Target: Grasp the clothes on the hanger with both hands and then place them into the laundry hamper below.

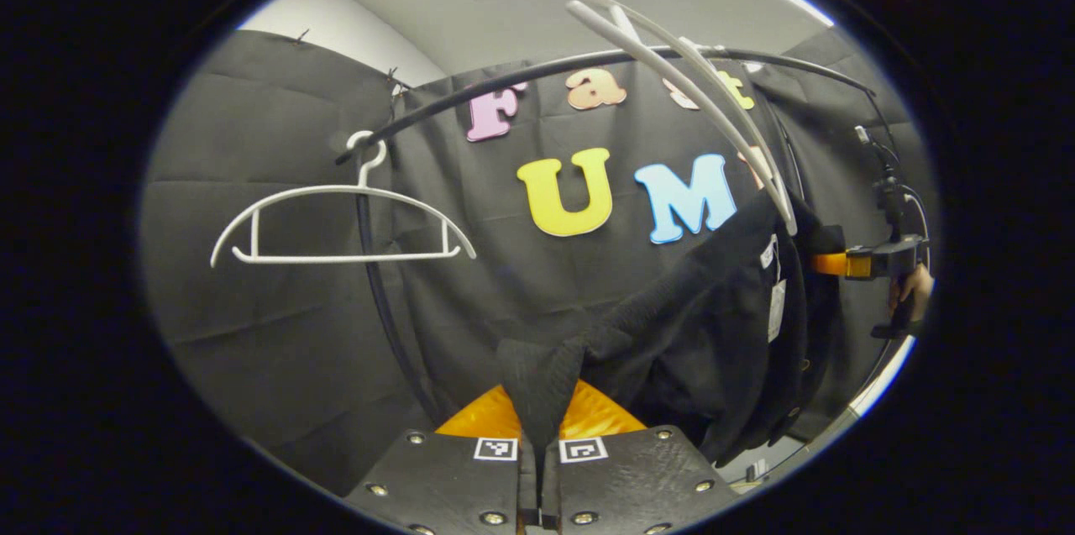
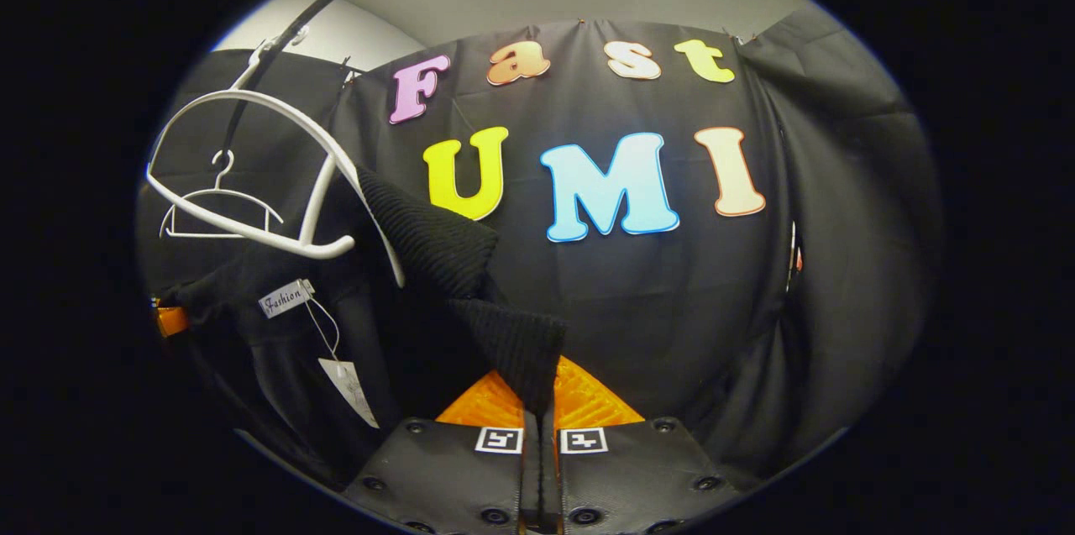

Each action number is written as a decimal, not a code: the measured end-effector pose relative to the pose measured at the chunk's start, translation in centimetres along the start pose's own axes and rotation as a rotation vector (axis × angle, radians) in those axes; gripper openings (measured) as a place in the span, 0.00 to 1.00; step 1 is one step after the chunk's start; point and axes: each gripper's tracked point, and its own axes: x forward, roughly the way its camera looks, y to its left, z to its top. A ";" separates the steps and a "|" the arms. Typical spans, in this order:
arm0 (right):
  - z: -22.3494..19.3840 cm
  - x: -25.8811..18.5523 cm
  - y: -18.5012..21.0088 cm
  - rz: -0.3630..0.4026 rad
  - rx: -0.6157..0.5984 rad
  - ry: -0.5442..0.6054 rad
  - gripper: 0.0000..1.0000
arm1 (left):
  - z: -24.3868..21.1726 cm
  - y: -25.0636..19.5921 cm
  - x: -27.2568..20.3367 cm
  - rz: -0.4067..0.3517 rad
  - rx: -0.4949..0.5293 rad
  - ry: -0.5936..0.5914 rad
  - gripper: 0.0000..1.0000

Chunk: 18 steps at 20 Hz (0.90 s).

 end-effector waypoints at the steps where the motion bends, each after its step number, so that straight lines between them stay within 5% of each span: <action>1: -0.2 -0.4 -0.3 -0.009 -0.004 0.002 0.02 | -0.3 -0.4 0.4 0.000 -0.007 0.003 0.03; 9: -1.0 -3.6 -1.1 -0.047 0.042 0.016 0.00 | -0.6 -4.2 5.9 -0.031 -0.046 0.015 0.03; 18: -2.2 -9.8 4.9 0.021 -0.010 0.024 0.00 | -1.4 -6.4 0.5 -0.144 -0.024 0.015 0.03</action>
